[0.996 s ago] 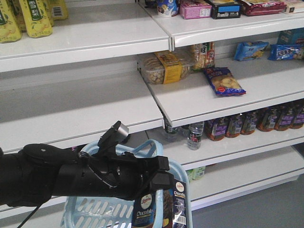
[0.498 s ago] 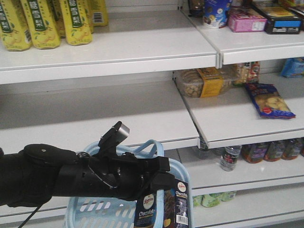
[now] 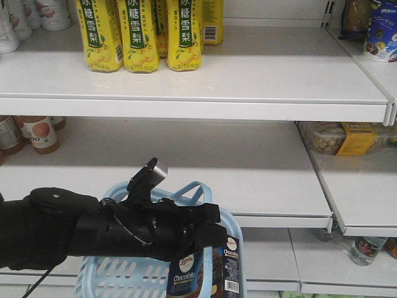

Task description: Left arm holds basket, right arm returns cookies

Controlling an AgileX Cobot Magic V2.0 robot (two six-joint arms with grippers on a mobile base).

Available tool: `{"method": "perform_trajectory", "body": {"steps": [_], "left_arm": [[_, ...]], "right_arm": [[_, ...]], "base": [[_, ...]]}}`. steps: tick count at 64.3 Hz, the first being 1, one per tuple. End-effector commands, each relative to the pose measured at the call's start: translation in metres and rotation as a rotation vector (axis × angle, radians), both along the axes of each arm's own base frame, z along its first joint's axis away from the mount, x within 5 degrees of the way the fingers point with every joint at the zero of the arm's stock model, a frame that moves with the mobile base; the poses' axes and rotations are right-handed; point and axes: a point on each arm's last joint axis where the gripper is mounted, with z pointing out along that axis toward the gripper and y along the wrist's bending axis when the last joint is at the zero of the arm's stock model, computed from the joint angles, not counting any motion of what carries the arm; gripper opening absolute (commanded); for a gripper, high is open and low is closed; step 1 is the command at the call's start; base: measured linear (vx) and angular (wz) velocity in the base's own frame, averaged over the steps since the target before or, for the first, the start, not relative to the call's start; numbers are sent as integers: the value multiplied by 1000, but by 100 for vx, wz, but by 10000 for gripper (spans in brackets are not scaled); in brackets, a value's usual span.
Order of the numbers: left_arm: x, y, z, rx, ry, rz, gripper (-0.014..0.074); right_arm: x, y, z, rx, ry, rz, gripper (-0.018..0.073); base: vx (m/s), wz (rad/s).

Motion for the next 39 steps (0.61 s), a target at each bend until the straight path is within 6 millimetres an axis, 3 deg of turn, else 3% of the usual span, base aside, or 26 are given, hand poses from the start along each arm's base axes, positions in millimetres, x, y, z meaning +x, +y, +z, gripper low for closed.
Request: {"method": "perform_trajectory", "body": {"steps": [1,39], "left_arm": [[-1,-3,26,-114,-18,7,-6],[-1,-3,26,-114,-18,7,-6]], "right_arm": [[-1,0,7,3,-87,-3,-8],[-1,0,7,3,-87,-3,-8]], "base": [[12,16],[8,0]]}}
